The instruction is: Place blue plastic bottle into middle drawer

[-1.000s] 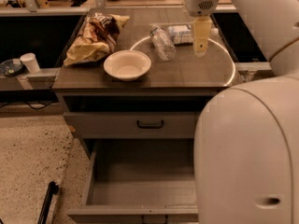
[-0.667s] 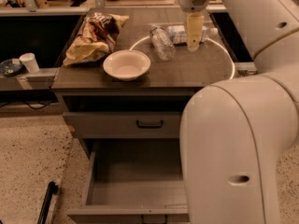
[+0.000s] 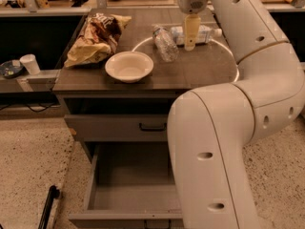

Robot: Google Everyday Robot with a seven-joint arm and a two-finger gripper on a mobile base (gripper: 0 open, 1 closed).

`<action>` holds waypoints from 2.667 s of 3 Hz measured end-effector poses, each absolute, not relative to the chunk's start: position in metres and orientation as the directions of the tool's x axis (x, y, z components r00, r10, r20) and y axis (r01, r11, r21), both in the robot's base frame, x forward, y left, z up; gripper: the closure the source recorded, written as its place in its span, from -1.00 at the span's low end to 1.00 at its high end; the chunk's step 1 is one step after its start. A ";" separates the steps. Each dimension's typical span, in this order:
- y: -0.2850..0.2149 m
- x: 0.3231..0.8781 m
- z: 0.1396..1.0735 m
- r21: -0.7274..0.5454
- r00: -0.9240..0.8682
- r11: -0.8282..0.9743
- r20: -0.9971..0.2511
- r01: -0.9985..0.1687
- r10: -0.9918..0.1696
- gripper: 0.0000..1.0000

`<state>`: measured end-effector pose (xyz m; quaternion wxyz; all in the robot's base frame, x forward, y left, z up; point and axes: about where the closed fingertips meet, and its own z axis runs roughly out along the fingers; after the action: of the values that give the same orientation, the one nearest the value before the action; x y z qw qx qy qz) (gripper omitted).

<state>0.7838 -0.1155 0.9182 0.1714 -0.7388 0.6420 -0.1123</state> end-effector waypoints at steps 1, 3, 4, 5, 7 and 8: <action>-0.121 0.795 0.891 -0.387 0.129 -0.064 -0.144 -0.920 -0.981 -1.00; -0.128 0.798 0.852 -0.323 0.054 0.025 -0.231 -0.946 -0.971 -1.00; -0.131 0.797 0.841 -0.291 0.015 0.052 -0.222 -0.955 -0.975 -1.00; -0.137 0.797 0.841 -0.287 -0.014 0.074 -0.207 -0.955 -0.978 -1.00; -0.150 0.809 0.870 -0.391 0.012 0.063 -0.187 -0.918 -0.982 -1.00; -0.156 0.819 0.879 -0.442 0.029 0.050 -0.169 -0.896 -0.985 -1.00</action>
Offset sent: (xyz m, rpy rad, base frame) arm 0.0948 -0.0491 -0.0155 0.2085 0.1348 -0.0898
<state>0.8188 -0.1559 0.8785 0.2224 -0.6819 0.6895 -0.1006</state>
